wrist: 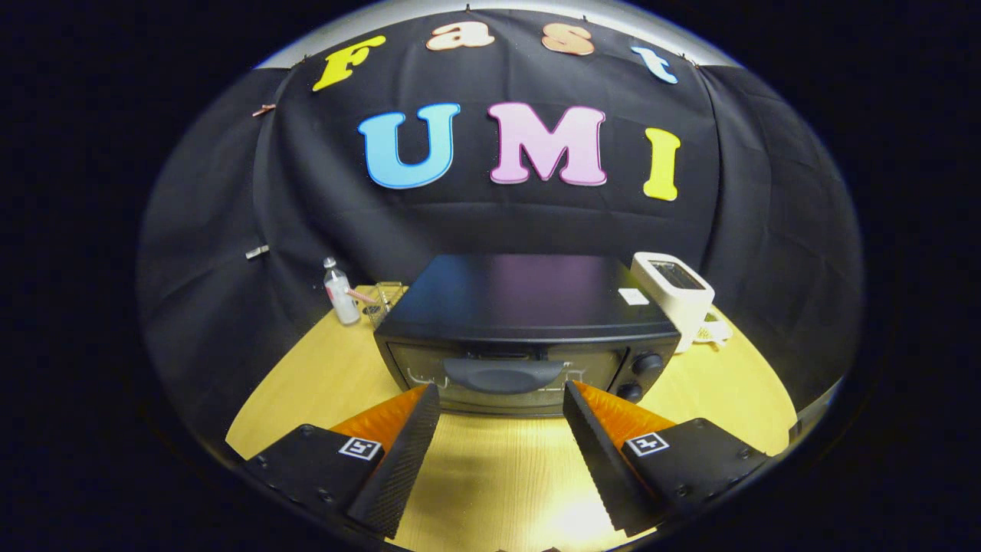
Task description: Open the toaster oven, put the food inside, and close the toaster oven door.
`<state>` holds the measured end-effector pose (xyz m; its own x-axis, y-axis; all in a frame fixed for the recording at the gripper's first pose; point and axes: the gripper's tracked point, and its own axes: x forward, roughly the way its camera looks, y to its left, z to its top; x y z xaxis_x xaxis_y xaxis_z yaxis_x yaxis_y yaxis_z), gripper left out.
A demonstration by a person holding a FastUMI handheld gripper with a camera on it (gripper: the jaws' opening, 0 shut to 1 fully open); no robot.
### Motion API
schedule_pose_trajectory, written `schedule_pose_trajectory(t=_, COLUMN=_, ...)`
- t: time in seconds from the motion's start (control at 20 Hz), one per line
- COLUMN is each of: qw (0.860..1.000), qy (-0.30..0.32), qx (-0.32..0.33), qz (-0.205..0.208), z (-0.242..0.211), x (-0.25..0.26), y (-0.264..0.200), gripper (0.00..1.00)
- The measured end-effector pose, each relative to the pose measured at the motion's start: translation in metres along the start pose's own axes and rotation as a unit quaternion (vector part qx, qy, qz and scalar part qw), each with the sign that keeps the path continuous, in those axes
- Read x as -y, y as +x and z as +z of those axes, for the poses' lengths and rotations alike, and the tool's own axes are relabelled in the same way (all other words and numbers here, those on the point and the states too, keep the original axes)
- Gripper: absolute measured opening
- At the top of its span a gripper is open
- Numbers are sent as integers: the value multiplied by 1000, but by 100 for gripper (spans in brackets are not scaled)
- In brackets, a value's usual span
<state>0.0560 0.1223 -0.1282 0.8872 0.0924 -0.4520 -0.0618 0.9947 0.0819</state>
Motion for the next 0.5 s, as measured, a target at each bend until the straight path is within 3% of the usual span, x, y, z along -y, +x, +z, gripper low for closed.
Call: schedule_pose_trajectory(t=0.5, qw=991, qy=28, qx=131, qz=-6, z=103, x=18, y=-78, gripper=98)
